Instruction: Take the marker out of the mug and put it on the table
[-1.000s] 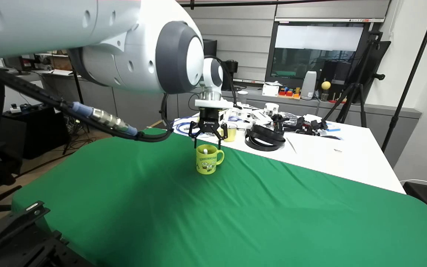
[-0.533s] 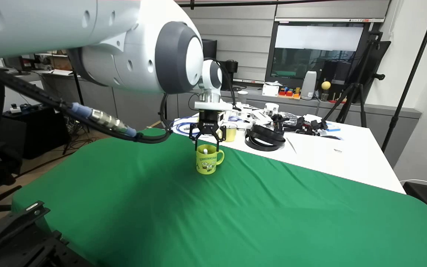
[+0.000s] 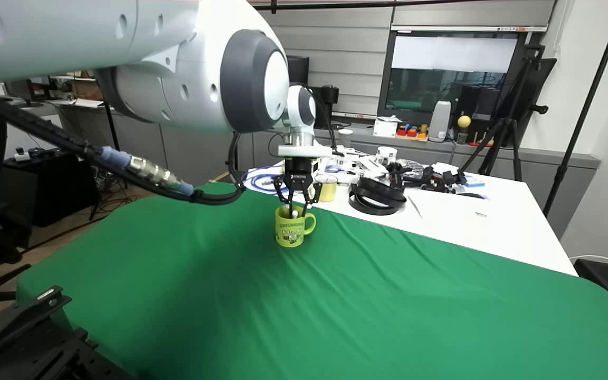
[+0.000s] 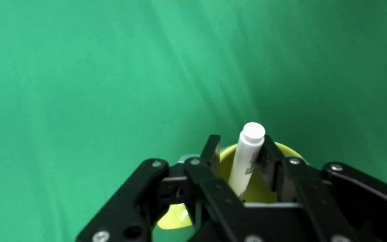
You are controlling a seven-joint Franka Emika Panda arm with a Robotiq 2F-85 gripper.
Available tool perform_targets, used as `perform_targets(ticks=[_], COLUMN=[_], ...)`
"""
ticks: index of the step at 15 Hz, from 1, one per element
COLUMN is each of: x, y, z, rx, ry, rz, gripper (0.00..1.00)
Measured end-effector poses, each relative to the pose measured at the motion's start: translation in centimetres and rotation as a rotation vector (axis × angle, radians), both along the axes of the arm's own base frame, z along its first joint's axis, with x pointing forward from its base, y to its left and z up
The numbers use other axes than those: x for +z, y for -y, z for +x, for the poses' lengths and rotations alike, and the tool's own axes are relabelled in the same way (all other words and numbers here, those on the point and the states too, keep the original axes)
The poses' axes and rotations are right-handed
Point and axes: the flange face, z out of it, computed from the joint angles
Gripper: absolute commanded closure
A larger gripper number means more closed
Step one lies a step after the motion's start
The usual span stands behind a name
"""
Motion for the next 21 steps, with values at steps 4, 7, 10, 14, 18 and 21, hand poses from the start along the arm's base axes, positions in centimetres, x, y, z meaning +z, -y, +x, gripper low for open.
perform_targets(ticks=[4,7,10,14,18,21], x=[0.0,0.0,0.5,4.3,9.2,12.4], y=[0.1,0.2,0.4,0.8,1.2,1.7], z=[0.0,-0.1,-0.3,0.2,1.0,1.1], rx=[-0.002,-0.006,-0.015,-0.026,-0.011,0.011], ry=[-0.001,-0.011,-0.037,-0.038,-0.02,-0.035], rz=[-0.002,-0.001,0.002,0.015,0.046,0.068], gripper=[0.95,0.95,0.95,0.95,0.95,0.95])
